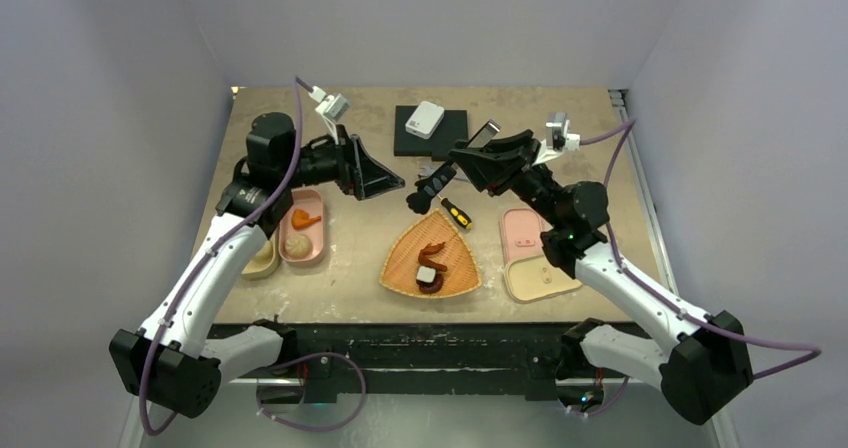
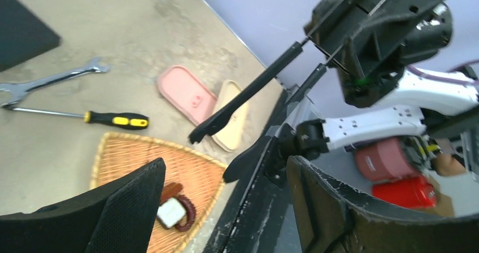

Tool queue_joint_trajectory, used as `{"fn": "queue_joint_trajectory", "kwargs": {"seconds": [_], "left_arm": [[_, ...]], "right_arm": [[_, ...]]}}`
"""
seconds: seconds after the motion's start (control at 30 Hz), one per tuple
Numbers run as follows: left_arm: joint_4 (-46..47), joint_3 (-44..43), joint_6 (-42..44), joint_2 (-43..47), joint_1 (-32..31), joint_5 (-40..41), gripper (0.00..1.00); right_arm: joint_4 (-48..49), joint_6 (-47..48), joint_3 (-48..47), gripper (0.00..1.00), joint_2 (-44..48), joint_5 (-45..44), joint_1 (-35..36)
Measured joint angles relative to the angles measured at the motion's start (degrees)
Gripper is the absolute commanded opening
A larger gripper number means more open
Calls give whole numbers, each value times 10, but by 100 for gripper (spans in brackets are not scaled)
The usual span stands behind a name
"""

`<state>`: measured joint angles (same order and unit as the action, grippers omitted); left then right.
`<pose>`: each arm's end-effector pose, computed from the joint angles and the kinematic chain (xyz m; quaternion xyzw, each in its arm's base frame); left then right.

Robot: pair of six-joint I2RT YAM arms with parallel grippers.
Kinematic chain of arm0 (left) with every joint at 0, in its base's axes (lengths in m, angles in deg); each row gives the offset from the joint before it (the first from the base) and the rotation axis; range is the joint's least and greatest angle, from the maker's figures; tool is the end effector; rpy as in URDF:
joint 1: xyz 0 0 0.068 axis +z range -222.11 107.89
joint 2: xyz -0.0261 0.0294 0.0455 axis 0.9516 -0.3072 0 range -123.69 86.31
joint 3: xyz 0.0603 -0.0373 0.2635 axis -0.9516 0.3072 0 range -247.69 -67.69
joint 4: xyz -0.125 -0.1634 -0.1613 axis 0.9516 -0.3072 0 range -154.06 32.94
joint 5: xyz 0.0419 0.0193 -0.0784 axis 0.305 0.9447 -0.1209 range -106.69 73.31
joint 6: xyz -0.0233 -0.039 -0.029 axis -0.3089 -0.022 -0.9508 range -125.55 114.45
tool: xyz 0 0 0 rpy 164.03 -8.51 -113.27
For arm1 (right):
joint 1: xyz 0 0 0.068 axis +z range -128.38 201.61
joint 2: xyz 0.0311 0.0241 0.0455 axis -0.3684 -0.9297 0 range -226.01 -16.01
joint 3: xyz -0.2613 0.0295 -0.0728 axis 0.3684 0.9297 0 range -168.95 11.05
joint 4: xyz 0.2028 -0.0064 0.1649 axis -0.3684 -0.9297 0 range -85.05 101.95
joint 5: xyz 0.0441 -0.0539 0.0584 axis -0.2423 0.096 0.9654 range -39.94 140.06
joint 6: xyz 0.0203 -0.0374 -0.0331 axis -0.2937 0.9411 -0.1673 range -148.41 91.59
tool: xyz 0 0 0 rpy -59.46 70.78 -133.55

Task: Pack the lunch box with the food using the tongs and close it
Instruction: Move the packing box to the center of the board.

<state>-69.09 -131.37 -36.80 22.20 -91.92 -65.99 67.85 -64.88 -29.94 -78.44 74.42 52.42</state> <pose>0.2214 -0.1087 0.3882 0.1893 0.7312 -0.5387 0.3734 0.1948 0.1332 0.3741 -0.1639 0.4642 0.5609 0.6656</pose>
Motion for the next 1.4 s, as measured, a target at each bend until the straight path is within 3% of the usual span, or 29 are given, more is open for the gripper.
{"fn": "queue_joint_trajectory", "kwargs": {"seconds": [0.2, 0.33, 0.47, 0.63, 0.83, 1.4], "left_arm": [[-69, -22, 62, 0, 21, 72, 80], [-118, -24, 115, -2, 22, 258, 80], [-111, 20, 139, -1, 26, 456, 80], [-97, 116, 155, 11, 32, 584, 80], [-82, 127, 173, 12, 37, 644, 80], [-82, 127, 176, -7, 37, 671, 81]], "right_arm": [[-94, 77, 1, 31, 34, -31, 0], [-135, 117, 22, 30, 60, -60, 21], [-178, 148, 43, 29, 74, -115, 84], [-222, 175, 71, 29, 74, -160, 141], [-270, 225, 82, 32, 68, -186, 164], [-292, 301, 103, 33, 3, -203, 177]]}}
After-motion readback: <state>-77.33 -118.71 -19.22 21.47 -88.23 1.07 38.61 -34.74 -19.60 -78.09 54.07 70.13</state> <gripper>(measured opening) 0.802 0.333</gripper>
